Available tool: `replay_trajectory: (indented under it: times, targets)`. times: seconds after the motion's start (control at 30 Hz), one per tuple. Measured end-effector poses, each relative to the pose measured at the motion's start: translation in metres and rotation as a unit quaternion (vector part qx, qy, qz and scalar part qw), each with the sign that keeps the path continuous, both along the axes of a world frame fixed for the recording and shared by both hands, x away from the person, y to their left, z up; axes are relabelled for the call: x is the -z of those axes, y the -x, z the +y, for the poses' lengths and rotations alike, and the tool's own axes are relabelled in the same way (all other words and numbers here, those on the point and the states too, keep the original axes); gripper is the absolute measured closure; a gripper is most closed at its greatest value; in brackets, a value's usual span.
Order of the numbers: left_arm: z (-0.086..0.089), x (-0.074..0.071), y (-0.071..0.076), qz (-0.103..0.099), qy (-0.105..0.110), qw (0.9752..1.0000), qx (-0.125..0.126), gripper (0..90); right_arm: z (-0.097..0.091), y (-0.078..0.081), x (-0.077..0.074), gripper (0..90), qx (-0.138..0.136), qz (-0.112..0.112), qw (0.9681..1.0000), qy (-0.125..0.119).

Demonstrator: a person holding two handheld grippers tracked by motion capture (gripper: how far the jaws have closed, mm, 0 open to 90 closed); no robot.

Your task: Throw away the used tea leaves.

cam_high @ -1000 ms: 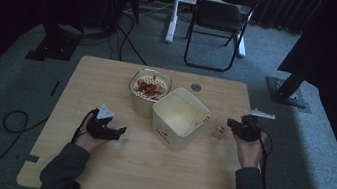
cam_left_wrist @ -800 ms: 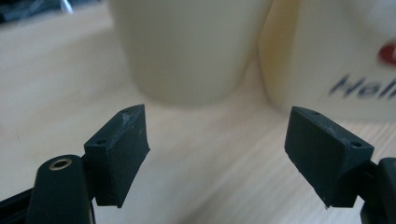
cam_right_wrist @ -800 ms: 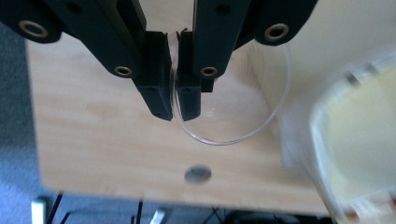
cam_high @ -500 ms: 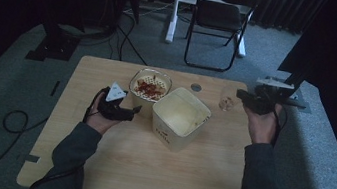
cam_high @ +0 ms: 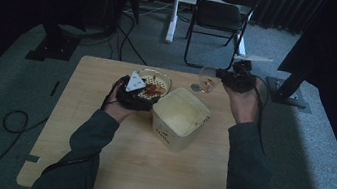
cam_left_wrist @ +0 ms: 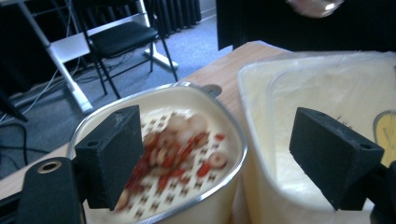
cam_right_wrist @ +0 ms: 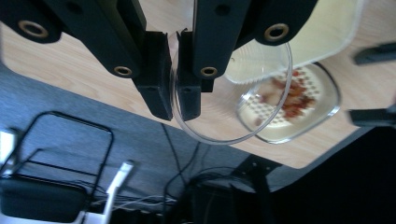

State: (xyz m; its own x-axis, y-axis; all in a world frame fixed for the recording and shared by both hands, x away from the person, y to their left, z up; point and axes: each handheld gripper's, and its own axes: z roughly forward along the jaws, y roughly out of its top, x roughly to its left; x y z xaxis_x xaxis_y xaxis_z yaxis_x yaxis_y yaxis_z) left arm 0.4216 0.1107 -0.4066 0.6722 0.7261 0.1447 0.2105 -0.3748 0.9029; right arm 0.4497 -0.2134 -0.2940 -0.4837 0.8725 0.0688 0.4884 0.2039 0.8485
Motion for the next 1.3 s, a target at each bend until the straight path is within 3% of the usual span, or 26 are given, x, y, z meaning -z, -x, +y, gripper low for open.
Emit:
replay_trajectory:
  times: [0.13,0.23,0.33,0.43,0.53,0.63,1.07,1.2,1.3]
  targets:
    - [-0.022,-0.001,-0.009,-0.006,-0.010,0.9999,0.007,23.2,0.028,-0.003,-0.005,85.6,-0.031,0.003,0.9994,-0.014]
    - [-0.030,-0.003,-0.013,-0.012,0.003,0.9998,0.017,34.5,0.042,-0.005,-0.006,85.5,-0.048,0.007,0.9986,-0.020]
    - [-0.035,-0.005,-0.016,-0.017,0.005,0.9996,0.023,40.2,0.056,-0.005,-0.007,85.5,-0.062,0.009,0.9979,-0.016]
    - [-0.041,-0.006,-0.019,-0.026,0.004,0.9992,0.029,39.5,0.066,-0.005,-0.008,85.6,-0.075,0.010,0.9970,-0.019]
    - [-0.044,-0.007,-0.024,-0.022,0.003,0.9993,0.030,35.9,0.073,-0.005,-0.008,85.5,-0.090,0.017,0.9953,-0.031]
    - [-0.047,-0.007,-0.025,-0.029,0.005,0.9989,0.036,35.2,0.080,-0.004,-0.008,85.5,-0.098,0.020,0.9946,-0.028]
    - [-0.050,-0.005,-0.026,-0.039,0.003,0.9987,0.033,41.6,0.084,-0.005,-0.007,84.9,-0.102,0.024,0.9942,-0.024]
    - [-0.049,-0.006,-0.024,-0.046,0.007,0.9985,0.029,42.1,0.081,-0.005,-0.008,82.7,-0.093,0.020,0.9952,-0.022]
    - [-0.046,-0.005,-0.024,-0.046,-0.003,0.9986,0.027,42.2,0.078,-0.006,-0.010,77.9,-0.080,0.016,0.9964,-0.025]
